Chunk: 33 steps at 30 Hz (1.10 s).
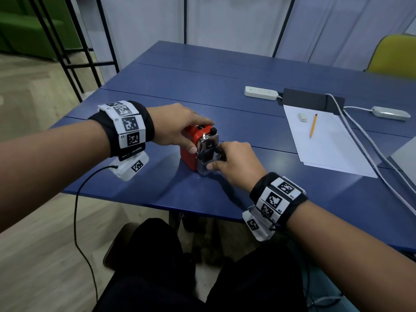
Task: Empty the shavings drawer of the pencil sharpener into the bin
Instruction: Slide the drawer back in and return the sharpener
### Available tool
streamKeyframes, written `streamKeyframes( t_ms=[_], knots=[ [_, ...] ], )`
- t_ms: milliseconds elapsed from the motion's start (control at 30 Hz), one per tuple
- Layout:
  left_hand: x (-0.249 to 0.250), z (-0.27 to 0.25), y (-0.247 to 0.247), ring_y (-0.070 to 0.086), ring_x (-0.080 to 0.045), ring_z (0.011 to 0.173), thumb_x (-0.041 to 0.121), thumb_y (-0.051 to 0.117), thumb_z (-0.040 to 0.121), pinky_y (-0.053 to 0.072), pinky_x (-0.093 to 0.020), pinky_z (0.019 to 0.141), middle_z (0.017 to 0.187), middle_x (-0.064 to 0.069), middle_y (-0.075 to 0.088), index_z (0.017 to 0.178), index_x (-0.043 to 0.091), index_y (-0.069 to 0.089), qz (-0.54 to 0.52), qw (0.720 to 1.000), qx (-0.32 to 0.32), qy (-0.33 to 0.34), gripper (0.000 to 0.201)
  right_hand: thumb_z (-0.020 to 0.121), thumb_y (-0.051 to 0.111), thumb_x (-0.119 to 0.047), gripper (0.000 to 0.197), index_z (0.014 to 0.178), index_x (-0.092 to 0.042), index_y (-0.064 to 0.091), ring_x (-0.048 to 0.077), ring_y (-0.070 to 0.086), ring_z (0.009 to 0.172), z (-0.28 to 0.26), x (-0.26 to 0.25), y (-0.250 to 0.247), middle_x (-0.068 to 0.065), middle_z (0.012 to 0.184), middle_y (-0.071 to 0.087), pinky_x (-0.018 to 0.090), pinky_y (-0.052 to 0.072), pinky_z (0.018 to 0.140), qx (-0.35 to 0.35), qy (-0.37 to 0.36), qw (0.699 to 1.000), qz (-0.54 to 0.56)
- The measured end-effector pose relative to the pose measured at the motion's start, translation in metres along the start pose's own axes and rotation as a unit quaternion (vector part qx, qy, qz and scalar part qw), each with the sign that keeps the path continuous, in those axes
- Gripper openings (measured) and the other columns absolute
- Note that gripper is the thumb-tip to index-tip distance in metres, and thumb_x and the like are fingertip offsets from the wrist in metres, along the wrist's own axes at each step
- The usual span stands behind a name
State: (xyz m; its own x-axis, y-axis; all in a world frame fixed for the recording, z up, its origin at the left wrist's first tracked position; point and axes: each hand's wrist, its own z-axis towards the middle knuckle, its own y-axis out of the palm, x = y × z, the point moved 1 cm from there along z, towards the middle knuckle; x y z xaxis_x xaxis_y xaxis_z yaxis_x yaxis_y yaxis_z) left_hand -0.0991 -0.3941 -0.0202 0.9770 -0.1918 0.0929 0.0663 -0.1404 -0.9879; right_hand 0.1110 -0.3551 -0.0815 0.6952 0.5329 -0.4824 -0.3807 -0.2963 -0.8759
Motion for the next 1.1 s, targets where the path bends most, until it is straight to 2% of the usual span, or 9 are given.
streamKeyframes(
  t_ms=[67,200,267,367,467,767,933,1000,1100],
  knots=[
    [-0.001,0.0,0.001,0.053,-0.025,0.127,0.053,0.077,0.081,0.041,-0.034,0.104,0.145,0.001,0.055,0.156,0.034,0.033,-0.007,1.0,-0.002,-0.001,0.089,0.082,0.087,-0.037,0.034,0.102,-0.013,0.074,0.027,0.069,0.093,0.002,-0.001,-0.001,0.0,0.086,0.072,0.036,0.055,0.079,-0.009,0.002,1.0,-0.008],
    [-0.002,-0.001,-0.003,0.045,-0.024,0.139,0.051,0.076,0.082,0.036,-0.035,0.111,0.159,0.002,0.042,0.158,0.038,0.024,-0.004,1.0,-0.021,-0.002,0.093,0.082,0.088,-0.043,0.066,0.134,-0.012,0.064,0.026,0.07,0.107,0.0,0.008,-0.007,0.006,0.119,0.072,0.042,0.058,0.095,-0.043,0.002,0.999,-0.028],
    [-0.001,-0.001,-0.004,0.04,-0.027,0.144,0.047,0.076,0.084,0.034,-0.042,0.116,0.161,-0.006,0.038,0.16,0.039,0.015,0.026,0.999,-0.034,-0.013,0.097,0.085,0.086,-0.042,0.07,0.142,-0.013,0.058,0.025,0.069,0.111,0.0,0.012,-0.01,0.005,0.123,0.071,0.041,0.057,0.098,-0.054,-0.002,0.998,-0.035],
    [0.005,0.0,0.0,0.053,-0.029,0.124,0.037,0.079,0.082,0.047,-0.045,0.102,0.139,-0.008,0.054,0.16,0.039,0.013,0.069,0.997,-0.021,-0.032,0.101,0.089,0.082,-0.038,0.048,0.125,-0.01,0.068,0.025,0.071,0.103,0.002,0.01,-0.01,0.006,0.11,0.075,0.042,0.059,0.092,-0.048,-0.02,0.998,-0.048],
    [0.01,0.001,0.005,0.057,-0.029,0.117,0.033,0.082,0.078,0.05,-0.046,0.094,0.132,-0.007,0.056,0.159,0.039,0.019,0.081,0.996,-0.003,-0.045,0.103,0.092,0.08,-0.033,0.032,0.109,-0.007,0.073,0.026,0.069,0.097,0.005,0.006,-0.01,0.008,0.099,0.076,0.041,0.058,0.086,-0.041,-0.025,0.998,-0.046],
    [0.011,0.0,0.003,0.059,-0.031,0.116,0.034,0.084,0.076,0.051,-0.042,0.091,0.128,-0.006,0.062,0.155,0.035,0.031,0.094,0.995,0.013,-0.037,0.095,0.086,0.085,-0.035,0.029,0.094,-0.008,0.075,0.029,0.069,0.087,0.02,0.008,-0.004,0.01,0.087,0.075,0.039,0.056,0.075,-0.033,-0.005,0.999,-0.026],
    [0.011,-0.001,0.005,0.059,-0.03,0.115,0.037,0.083,0.077,0.051,-0.043,0.09,0.126,-0.005,0.062,0.156,0.035,0.029,0.103,0.994,0.013,-0.035,0.096,0.076,0.088,-0.049,0.042,0.084,-0.012,0.071,0.029,0.068,0.08,0.035,0.004,0.0,0.006,0.079,0.069,0.033,0.045,0.061,-0.007,0.013,0.999,-0.038],
    [0.011,-0.002,0.005,0.059,-0.029,0.115,0.036,0.082,0.077,0.051,-0.045,0.091,0.127,-0.005,0.062,0.156,0.036,0.026,0.098,0.994,0.01,-0.037,0.097,0.075,0.088,-0.055,0.05,0.087,-0.012,0.066,0.027,0.066,0.083,0.037,0.004,-0.003,0.005,0.086,0.068,0.033,0.047,0.065,-0.017,0.021,0.998,-0.052],
    [0.011,-0.005,0.005,0.058,-0.029,0.117,0.035,0.081,0.078,0.051,-0.047,0.094,0.133,-0.004,0.059,0.158,0.039,0.02,0.082,0.996,0.004,-0.045,0.101,0.076,0.085,-0.057,0.057,0.11,-0.015,0.066,0.027,0.068,0.095,0.033,0.002,-0.006,0.004,0.101,0.071,0.041,0.058,0.081,-0.032,0.012,0.998,-0.061]
  ],
)
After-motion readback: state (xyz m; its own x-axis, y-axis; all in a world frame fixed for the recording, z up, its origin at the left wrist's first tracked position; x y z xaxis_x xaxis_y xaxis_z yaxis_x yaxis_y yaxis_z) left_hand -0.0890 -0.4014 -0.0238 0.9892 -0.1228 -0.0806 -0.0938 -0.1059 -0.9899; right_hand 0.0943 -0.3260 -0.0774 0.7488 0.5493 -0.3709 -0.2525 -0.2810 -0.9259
